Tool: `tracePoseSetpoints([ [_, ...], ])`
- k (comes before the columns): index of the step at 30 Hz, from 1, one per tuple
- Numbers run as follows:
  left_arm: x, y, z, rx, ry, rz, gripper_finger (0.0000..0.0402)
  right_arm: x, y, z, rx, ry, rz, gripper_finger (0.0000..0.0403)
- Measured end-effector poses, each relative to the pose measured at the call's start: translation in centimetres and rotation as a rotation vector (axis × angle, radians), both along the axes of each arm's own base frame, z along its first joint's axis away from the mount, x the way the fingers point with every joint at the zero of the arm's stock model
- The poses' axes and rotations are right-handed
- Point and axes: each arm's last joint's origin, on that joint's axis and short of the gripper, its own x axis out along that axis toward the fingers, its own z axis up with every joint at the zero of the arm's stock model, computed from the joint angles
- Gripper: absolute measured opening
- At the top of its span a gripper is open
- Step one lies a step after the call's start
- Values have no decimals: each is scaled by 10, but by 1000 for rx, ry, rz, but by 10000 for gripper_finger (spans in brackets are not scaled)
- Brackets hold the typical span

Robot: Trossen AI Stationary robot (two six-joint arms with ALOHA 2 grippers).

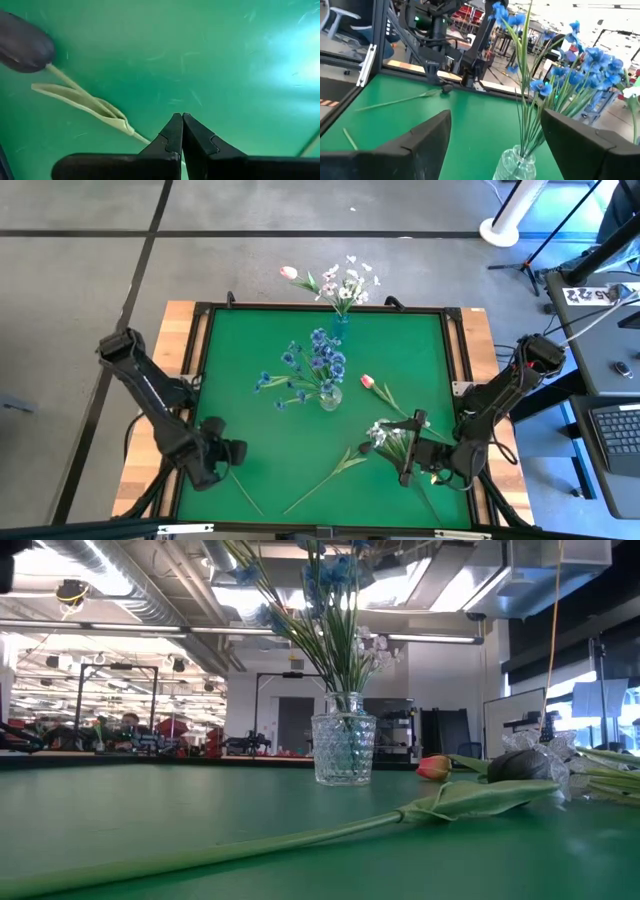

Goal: Sort flowers into vase by color
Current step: Put the left black flowers into the transparent vase

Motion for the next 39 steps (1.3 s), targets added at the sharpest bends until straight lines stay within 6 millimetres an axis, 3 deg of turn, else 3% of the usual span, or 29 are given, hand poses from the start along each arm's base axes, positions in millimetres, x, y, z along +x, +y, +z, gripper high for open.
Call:
tracePoseSetpoints([
  [7, -4, -18, -24, -69, 209, 16, 0, 0, 0, -3, -16, 22, -1, 307],
  [12, -2, -28, -37, -77, 221, -16, 16, 1, -2, -2, -14, 17, -9, 307],
  [26, 0, -13, -38, 5, 292, 56, 162, 16, -13, -3, 39, 15, 21, 307],
  [39, -2, -15, -40, -65, 373, 84, 180, 15, -12, -10, 74, 55, 52, 307],
])
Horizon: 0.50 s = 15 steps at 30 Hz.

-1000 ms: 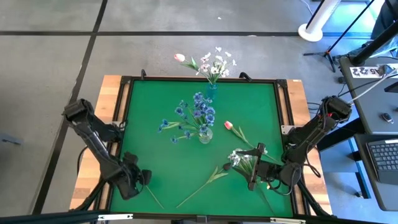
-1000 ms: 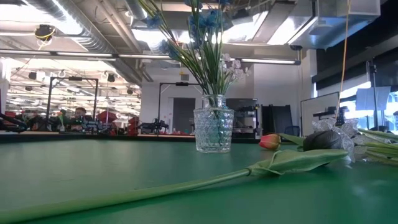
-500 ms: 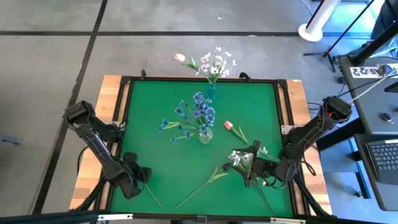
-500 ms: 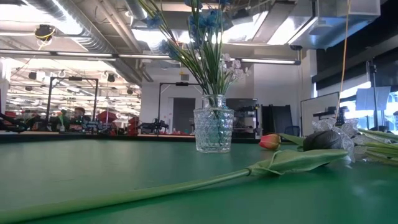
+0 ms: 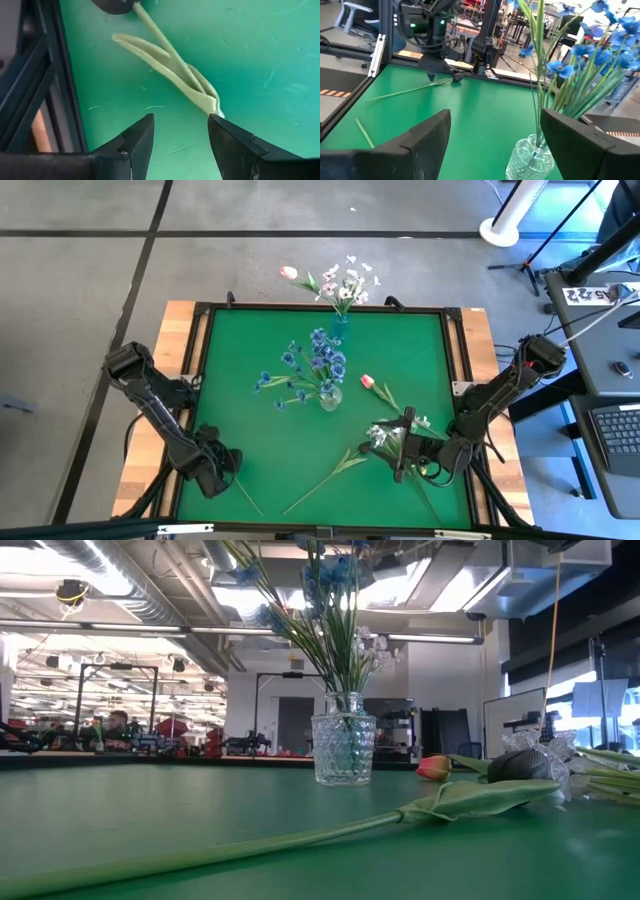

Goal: Sort flowers into vase by color
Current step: Put the left black flowers into the transparent vase

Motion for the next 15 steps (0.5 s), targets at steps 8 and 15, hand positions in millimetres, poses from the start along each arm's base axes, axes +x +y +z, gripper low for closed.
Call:
tracePoseSetpoints([
  [8, 3, 15, -25, -39, -74, 45, 180, 0, 1, 0, 20, -3, 16, 307],
  [15, 7, 23, -28, -34, -62, 51, 179, 0, 1, 0, 20, -3, 15, 307],
])
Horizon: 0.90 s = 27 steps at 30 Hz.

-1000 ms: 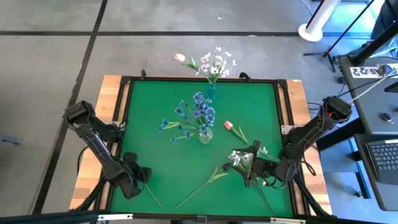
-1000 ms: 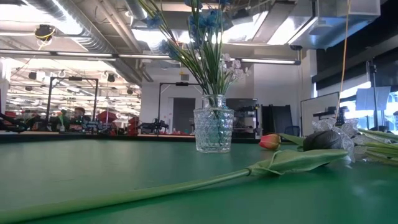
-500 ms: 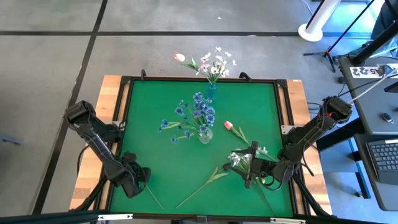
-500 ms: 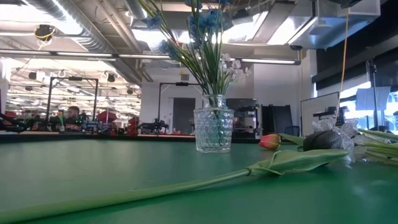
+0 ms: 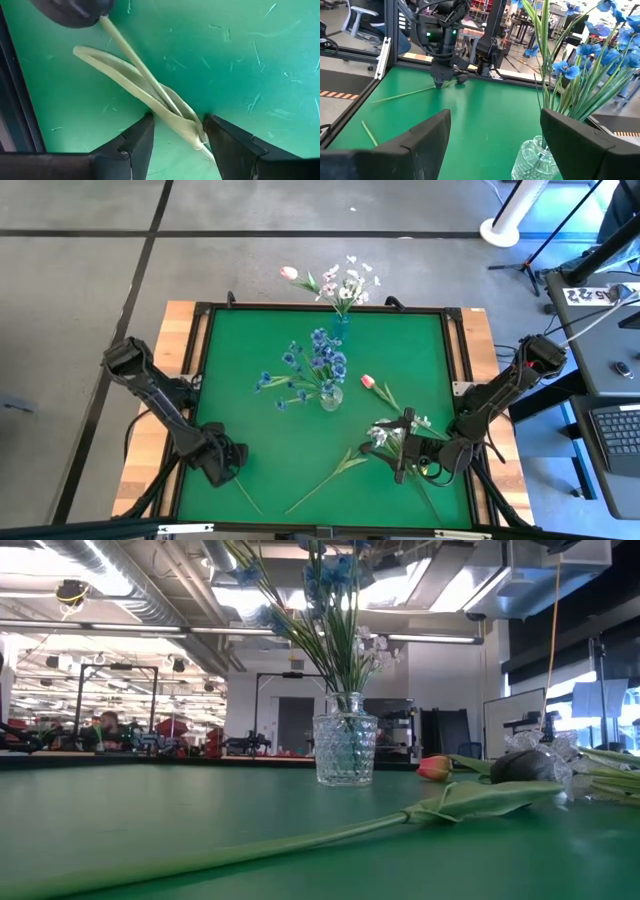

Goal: Sort flowers into vase by color
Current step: Put the left black flowers into the transparent vase

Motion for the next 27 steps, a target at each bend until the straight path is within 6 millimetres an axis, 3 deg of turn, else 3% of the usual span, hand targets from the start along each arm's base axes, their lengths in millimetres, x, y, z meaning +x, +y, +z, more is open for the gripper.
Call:
tracePoseSetpoints([
  [5, 5, 6, 0, 13, -1, -35, 144, 0, 0, 0, 3, -2, 0, 307],
  [13, 8, 12, 0, 72, -25, -76, 16, 0, 0, 1, 7, -7, -1, 307],
  [17, 11, 11, 3, 118, -45, -129, 7, 0, 0, 1, -9, -7, -2, 307],
  [20, 18, 14, 10, 287, -130, -160, 4, 0, -1, 4, -13, -26, -32, 307],
  [27, 48, -6, 62, 515, -426, -335, 2, 0, -2, 13, -28, -83, -100, 307],
])
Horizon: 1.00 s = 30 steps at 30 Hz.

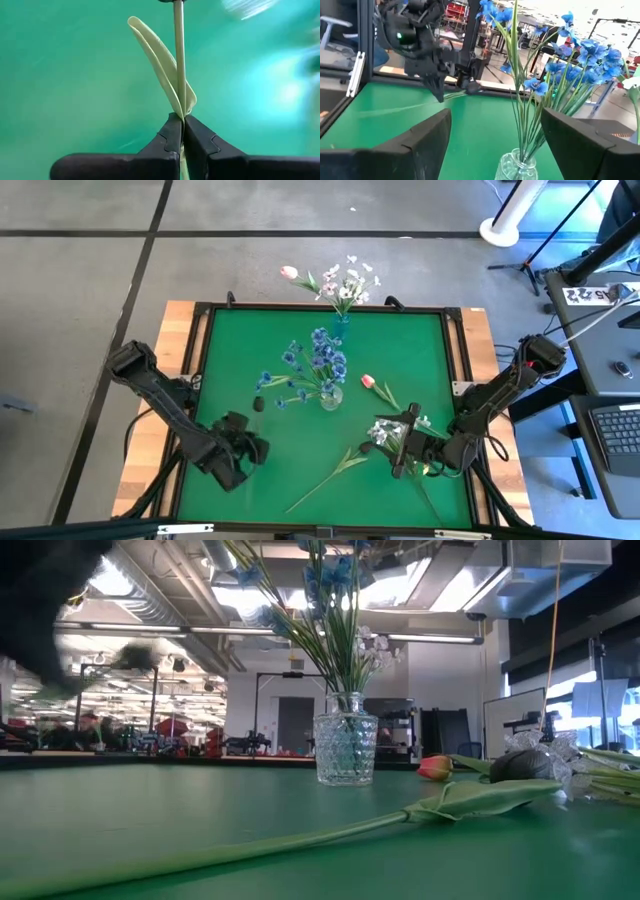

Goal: Sort flowers into vase by color
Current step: Put the left black flowers into the transparent vase

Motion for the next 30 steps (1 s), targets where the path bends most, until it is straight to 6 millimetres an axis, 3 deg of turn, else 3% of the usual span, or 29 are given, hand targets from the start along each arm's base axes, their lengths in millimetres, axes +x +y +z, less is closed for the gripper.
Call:
tracePoseSetpoints([
  [7, 20, -22, 49, 297, -303, -166, 1, 0, 0, 1, 8, -7, -1, 307],
  [12, 33, -32, 63, 507, -422, -217, 0, 0, 0, 1, 17, -11, -10, 307],
  [21, 57, -29, 83, 820, -360, -206, 0, 0, 0, 5, 53, -42, -9, 307],
  [30, 76, 2, 85, 946, -266, -39, 0, 0, 0, 5, 55, -44, -8, 307],
])
